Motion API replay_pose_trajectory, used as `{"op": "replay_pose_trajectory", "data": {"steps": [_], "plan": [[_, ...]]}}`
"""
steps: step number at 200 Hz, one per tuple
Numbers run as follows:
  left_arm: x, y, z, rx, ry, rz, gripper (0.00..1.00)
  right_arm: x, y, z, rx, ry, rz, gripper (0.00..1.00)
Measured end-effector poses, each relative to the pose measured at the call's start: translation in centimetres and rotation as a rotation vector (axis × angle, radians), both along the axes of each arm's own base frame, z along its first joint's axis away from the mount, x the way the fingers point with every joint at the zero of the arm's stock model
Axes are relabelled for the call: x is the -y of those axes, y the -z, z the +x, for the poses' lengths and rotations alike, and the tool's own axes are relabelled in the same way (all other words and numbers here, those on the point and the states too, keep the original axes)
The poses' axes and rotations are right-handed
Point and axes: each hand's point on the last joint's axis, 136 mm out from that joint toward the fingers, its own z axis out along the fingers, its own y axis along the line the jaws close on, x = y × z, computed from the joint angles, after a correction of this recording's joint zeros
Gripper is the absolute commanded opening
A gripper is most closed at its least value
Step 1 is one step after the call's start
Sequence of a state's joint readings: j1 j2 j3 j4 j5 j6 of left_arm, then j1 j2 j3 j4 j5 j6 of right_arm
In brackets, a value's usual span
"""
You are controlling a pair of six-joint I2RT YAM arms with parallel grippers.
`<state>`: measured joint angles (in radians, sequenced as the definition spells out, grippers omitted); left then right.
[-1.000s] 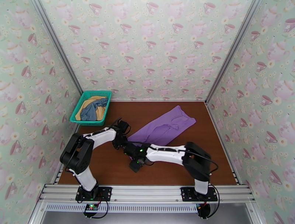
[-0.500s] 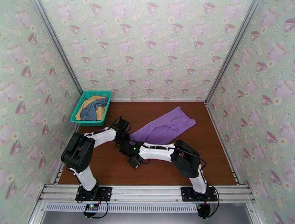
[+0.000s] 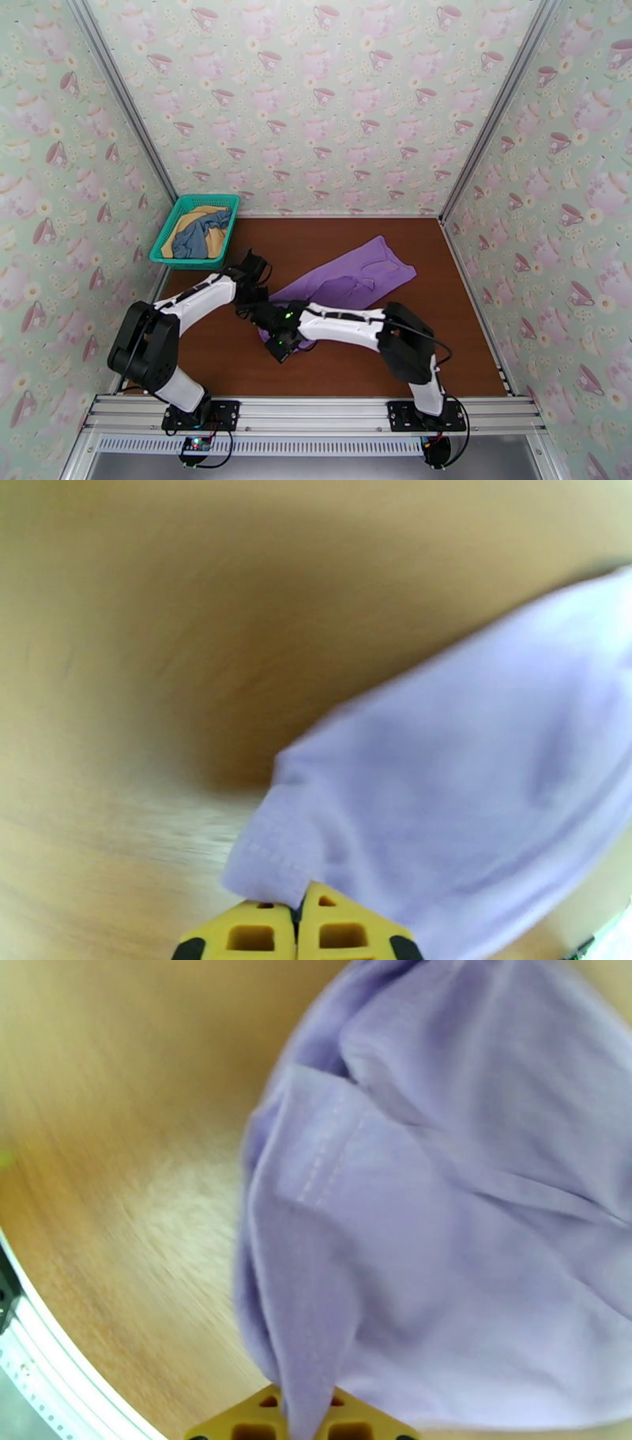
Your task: Fold and stack the mixed laundry pile
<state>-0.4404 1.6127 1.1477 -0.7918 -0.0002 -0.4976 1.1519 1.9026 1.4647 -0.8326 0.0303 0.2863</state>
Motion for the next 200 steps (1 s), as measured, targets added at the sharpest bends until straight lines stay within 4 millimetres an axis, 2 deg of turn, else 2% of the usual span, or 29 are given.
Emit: {"op": "replay_pose_trajectory", "data": {"steps": [17, 31, 45, 57, 82, 102, 136, 156, 160, 172, 178, 200], "plan": [[3.4, -3.9, 2.6, 0.085, 0.064, -0.038, 0.00, 3.2, -3.2, 2.3, 0.050, 0.090, 0.046, 0.00], [6.4, -6.3, 4.4, 0.131, 0.118, -0.062, 0.00, 6.6, -5.5, 4.6, 0.096, 0.187, 0.084, 0.00], [9.2, -7.4, 5.9, 0.156, 0.164, -0.074, 0.00, 9.9, -6.5, 6.5, 0.131, 0.276, 0.096, 0.00], [11.4, -7.5, 7.1, 0.160, 0.194, -0.075, 0.00, 12.8, -6.3, 7.9, 0.145, 0.352, 0.084, 0.00], [15.4, -5.6, 9.7, 0.145, 0.242, -0.066, 0.00, 17.6, -3.5, 9.9, 0.133, 0.468, 0.006, 0.00], [17.5, -3.1, 11.3, 0.120, 0.263, -0.059, 0.00, 20.1, -1.2, 11.3, 0.118, 0.531, -0.055, 0.00], [19.2, 1.1, 12.9, 0.080, 0.283, -0.052, 0.00, 21.5, 1.9, 13.4, 0.120, 0.579, -0.117, 0.00], [19.6, 2.6, 13.2, 0.065, 0.293, -0.051, 0.00, 21.8, 3.5, 14.2, 0.122, 0.595, -0.144, 0.01], [19.7, 2.8, 13.2, 0.064, 0.295, -0.051, 0.06, 21.8, 3.7, 14.3, 0.124, 0.597, -0.148, 0.04], [19.9, 3.2, 13.4, 0.068, 0.301, -0.055, 0.33, 22.0, 4.7, 14.6, 0.123, 0.603, -0.168, 0.21], [20.0, 3.2, 13.4, 0.072, 0.306, -0.058, 0.43, 22.1, 5.1, 14.7, 0.121, 0.609, -0.175, 0.27], [20.8, 2.8, 14.0, 0.103, 0.327, -0.090, 0.63, 22.7, 5.4, 15.0, 0.137, 0.640, -0.199, 0.44]]}}
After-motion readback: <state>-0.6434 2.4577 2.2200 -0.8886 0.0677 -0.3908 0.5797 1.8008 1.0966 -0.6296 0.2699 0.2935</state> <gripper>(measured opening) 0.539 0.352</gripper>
